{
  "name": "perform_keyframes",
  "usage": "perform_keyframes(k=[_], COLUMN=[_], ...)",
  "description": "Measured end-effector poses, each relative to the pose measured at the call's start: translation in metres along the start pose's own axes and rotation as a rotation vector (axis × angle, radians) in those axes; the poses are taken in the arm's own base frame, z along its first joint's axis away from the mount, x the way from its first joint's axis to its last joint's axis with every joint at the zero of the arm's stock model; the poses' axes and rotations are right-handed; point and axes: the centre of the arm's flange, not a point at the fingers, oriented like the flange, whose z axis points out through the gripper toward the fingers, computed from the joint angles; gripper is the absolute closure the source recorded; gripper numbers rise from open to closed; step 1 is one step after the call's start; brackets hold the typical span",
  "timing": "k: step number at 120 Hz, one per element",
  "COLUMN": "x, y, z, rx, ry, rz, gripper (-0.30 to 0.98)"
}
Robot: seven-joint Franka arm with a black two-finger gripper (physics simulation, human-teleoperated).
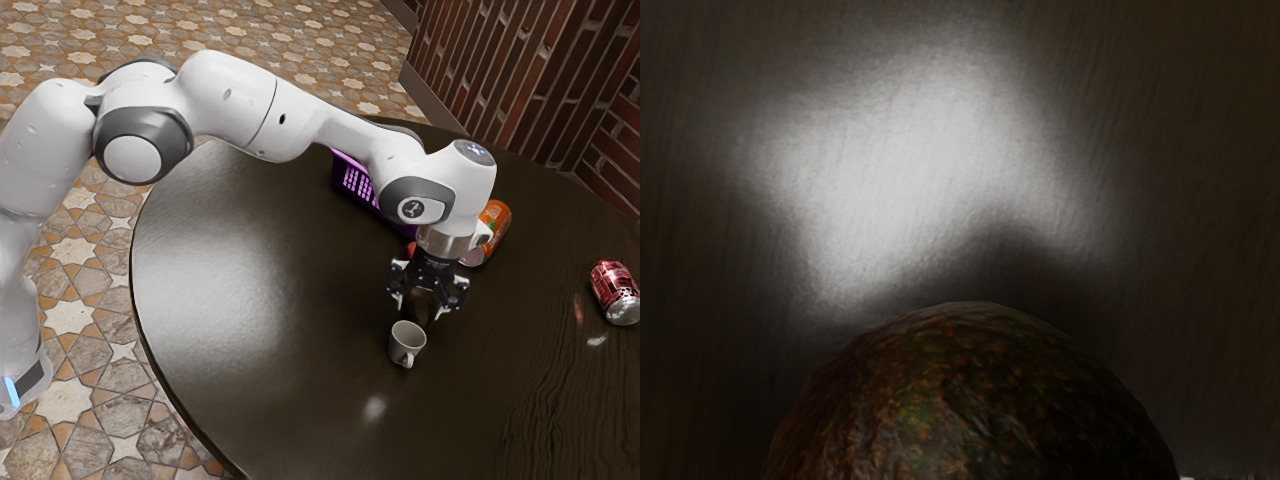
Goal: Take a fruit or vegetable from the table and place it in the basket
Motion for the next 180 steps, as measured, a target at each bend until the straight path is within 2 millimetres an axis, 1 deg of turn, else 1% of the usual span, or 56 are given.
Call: perform_keyframes(k=[9,15,19,26,33,38,45,53,61,66,75,81,87,92,102,107,112,120,135,137,144,154,165,180], x=[-0.002,-0.005,-0.006,-0.002,0.025,0.052,0.091,0.129,0.165,0.193,0.245,0.275,0.296,0.309,0.326,0.331,0.332,0.331,0.331,0.33,0.327,0.324,0.325,0.326], y=[0.0,-0.002,-0.004,-0.015,-0.038,-0.055,-0.08,-0.107,-0.135,-0.154,-0.187,-0.203,-0.207,-0.207,-0.201,-0.197,-0.188,-0.176,-0.167,-0.166,-0.158,-0.152,-0.15,-0.149], z=[-0.004,-0.016,-0.033,-0.071,-0.115,-0.142,-0.173,-0.202,-0.216,-0.219,-0.215,-0.213,-0.21,-0.206,-0.198,-0.193,-0.189,-0.186,-0.185,-0.184,-0.182,-0.177,-0.173,-0.174], rx=[-0.002,-0.013,-0.029,-0.065,-0.097,-0.113,-0.126,-0.139,-0.137,-0.128,-0.105,-0.099,-0.103,-0.109,-0.139,-0.154,-0.173,-0.2,-0.228,-0.232,-0.25,-0.264,-0.268,-0.271], ry=[-0.003,-0.004,-0.001,0.014,0.041,0.065,0.095,0.114,0.123,0.129,0.145,0.166,0.183,0.197,0.215,0.221,0.228,0.24,0.264,0.266,0.272,0.281,0.295,0.312], rz=[0.007,0.012,0.014,0.006,-0.041,-0.086,-0.149,-0.209,-0.262,-0.3,-0.36,-0.38,-0.372,-0.355,-0.305,-0.279,-0.245,-0.195,-0.129,-0.121,-0.088,-0.051,-0.023,0.007], gripper=[0.38,0.38,0.4,0.41,0.4,0.37,0.34,0.33,0.33,0.32,0.34,0.34,0.38,0.35,0.34,0.33,0.37,0.34,0.33,0.32,0.21,0.12,0.06,0.03])
